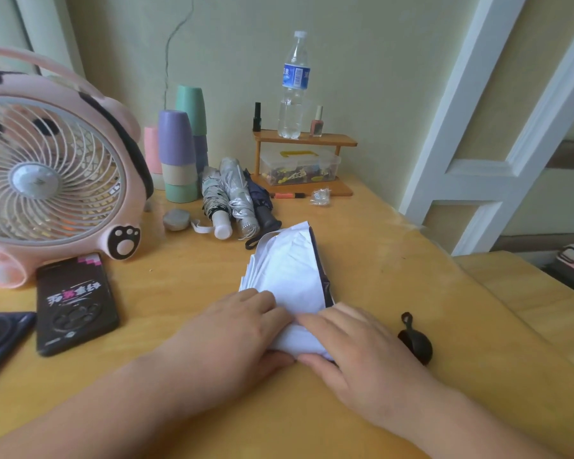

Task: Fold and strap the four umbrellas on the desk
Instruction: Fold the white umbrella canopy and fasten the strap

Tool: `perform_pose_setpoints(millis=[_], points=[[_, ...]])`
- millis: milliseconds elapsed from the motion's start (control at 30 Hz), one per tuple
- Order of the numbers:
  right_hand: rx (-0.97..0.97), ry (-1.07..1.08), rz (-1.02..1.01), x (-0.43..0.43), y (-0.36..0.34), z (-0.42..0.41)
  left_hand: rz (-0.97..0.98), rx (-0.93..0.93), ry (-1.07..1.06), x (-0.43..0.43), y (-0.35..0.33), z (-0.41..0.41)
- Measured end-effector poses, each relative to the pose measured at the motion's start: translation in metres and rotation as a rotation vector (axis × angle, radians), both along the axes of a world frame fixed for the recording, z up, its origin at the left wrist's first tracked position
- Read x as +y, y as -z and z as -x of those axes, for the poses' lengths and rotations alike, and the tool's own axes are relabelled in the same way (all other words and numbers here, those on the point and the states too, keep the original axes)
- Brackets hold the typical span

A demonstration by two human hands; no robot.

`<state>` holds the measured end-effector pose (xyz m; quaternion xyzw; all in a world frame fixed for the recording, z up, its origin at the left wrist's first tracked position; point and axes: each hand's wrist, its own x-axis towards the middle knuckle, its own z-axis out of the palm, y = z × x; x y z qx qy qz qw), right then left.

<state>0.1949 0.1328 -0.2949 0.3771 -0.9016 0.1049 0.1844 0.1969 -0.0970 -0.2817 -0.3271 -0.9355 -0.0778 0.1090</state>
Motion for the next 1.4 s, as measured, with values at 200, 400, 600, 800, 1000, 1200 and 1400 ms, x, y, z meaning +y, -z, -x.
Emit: perform_pose_setpoints(millis=[200,400,600,800,1000,1200,1400], points=[[-0.072,0.019,-0.143,-0.003,-0.018,0.023,-0.158,-0.12,0.009,-0.005,-0.004,0.018],[-0.442,-0.012,0.063,0.001,-0.029,0.035,-0.007,0.103,-0.038,-0.007,-0.002,0.011],[-0.022,0.114,0.01,-0.008,-0.016,0.027,-0.118,-0.115,-0.052,-0.005,-0.002,0.027],[-0.092,0.088,-0.021,-0.007,-0.01,0.028,-0.146,-0.308,-0.126,0.004,-0.023,0.029],[-0.586,-0.039,0.133,-0.005,-0.029,0.038,0.157,0.134,-0.098,0.006,-0.01,-0.013],[-0.867,0.041,0.045,-0.023,-0.057,0.048,0.178,0.038,-0.177,0.013,-0.013,-0.006],[-0.146,0.096,-0.315,-0.031,-0.055,0.01,0.108,-0.202,-0.336,0.017,-0.021,0.003]])
